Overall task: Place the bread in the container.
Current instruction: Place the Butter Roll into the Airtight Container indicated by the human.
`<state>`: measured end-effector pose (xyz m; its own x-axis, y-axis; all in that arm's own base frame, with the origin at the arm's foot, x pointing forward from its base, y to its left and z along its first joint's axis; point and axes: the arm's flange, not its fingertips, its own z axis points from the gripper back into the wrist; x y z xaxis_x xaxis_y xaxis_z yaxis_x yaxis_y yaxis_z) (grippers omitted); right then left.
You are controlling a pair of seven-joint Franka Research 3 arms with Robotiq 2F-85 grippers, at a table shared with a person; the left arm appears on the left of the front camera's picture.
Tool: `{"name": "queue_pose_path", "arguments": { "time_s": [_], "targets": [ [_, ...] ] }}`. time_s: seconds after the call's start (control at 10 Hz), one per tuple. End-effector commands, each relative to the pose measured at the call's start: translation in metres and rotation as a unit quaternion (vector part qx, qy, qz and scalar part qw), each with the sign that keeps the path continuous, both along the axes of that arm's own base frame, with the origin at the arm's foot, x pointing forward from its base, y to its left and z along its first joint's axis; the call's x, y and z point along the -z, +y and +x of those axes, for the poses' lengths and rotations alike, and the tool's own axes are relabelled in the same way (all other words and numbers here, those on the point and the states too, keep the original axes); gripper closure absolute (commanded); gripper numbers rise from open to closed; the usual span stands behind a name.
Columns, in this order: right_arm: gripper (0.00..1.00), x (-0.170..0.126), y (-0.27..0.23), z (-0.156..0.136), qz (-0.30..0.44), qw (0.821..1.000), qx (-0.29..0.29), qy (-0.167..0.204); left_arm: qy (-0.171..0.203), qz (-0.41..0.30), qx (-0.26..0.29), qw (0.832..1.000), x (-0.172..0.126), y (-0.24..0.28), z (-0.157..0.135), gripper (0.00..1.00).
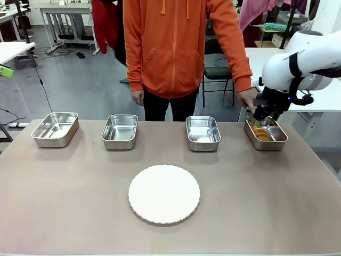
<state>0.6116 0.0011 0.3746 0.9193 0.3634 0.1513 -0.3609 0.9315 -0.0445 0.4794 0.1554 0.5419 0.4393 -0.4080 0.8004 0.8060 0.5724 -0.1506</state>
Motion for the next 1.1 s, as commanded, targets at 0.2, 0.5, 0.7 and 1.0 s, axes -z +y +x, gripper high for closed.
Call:
{"name": "queue_pose_path", "arguments": {
  "time_s": [0.2, 0.5, 0.7, 1.0],
  "targets": [
    [0.00, 0.000, 0.000, 0.000, 0.000, 1.000, -0.001, -0.001, -0.009, -0.001, 0.005, 1.000, -0.001, -0.001, -0.001, 0.00],
    [0.00, 0.000, 0.000, 0.000, 0.000, 1.000, -0.001, -0.001, -0.009, -0.001, 0.005, 1.000, -0.001, -0.001, -0.001, 0.00],
    [0.00, -0.011, 0.008, -0.014, 0.007, 1.000, 0.010, -0.025, -0.009, -0.001, 0.005, 1.000, -0.001, -0.001, -0.001, 0.00],
    [0.00, -0.068, 0.016, -0.079, 0.026, 0.992, 0.082, -0.091, -0.009, -0.001, 0.005, 1.000, -0.001, -0.001, -0.001, 0.00]
  ]
}}
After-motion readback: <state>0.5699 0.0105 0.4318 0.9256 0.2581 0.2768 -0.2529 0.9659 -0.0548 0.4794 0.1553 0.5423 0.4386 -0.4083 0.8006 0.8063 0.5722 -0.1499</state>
